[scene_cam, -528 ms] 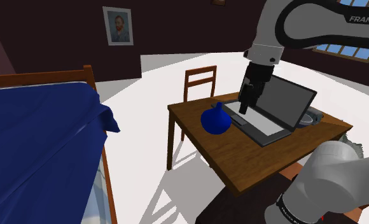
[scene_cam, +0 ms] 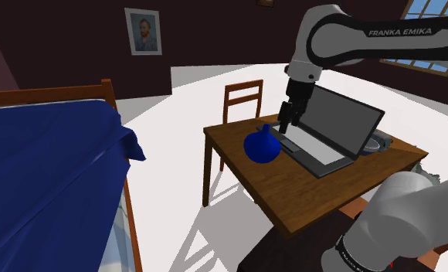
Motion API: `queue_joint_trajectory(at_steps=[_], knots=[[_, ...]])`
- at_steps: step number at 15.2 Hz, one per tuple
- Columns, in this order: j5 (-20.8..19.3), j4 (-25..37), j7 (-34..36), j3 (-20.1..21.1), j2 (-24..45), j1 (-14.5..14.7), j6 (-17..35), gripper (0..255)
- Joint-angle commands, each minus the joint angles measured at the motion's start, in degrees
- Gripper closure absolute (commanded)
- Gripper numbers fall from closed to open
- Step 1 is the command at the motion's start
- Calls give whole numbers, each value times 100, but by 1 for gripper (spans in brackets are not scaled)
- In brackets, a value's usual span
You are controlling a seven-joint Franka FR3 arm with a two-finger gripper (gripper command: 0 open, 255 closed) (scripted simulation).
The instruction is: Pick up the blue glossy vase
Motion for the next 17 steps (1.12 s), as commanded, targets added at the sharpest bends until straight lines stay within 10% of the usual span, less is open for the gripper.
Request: queue_joint_trajectory(at_steps=[1, 17], knots=[[-95, 107, -125, -116, 381, -59, 284, 0], [-212, 2067, -1032, -876, 3580, -430, 1609, 0]])
